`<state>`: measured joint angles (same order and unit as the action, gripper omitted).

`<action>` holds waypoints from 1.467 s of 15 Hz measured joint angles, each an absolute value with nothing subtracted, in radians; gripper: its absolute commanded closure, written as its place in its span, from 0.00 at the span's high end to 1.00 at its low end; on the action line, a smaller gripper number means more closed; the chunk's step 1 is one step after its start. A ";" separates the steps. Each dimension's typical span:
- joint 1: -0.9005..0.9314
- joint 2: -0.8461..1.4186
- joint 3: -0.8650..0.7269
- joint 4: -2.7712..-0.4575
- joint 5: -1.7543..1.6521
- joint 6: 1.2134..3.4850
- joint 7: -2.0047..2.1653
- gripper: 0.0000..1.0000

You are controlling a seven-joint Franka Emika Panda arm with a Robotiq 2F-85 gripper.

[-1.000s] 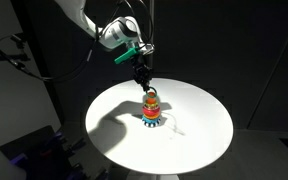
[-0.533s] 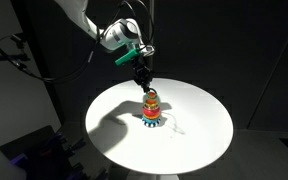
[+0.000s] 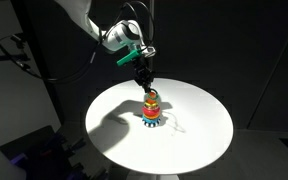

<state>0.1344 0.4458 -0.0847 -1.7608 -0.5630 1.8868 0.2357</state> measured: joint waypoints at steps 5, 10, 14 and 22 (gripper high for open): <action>0.140 0.459 -0.083 -1.743 -0.563 1.877 0.236 0.05; 0.149 0.468 -0.080 -1.726 -0.563 1.865 0.236 0.05; 0.159 0.472 -0.079 -1.720 -0.564 1.851 0.236 0.05; 0.166 0.490 -0.074 -1.702 -0.570 1.829 0.236 0.71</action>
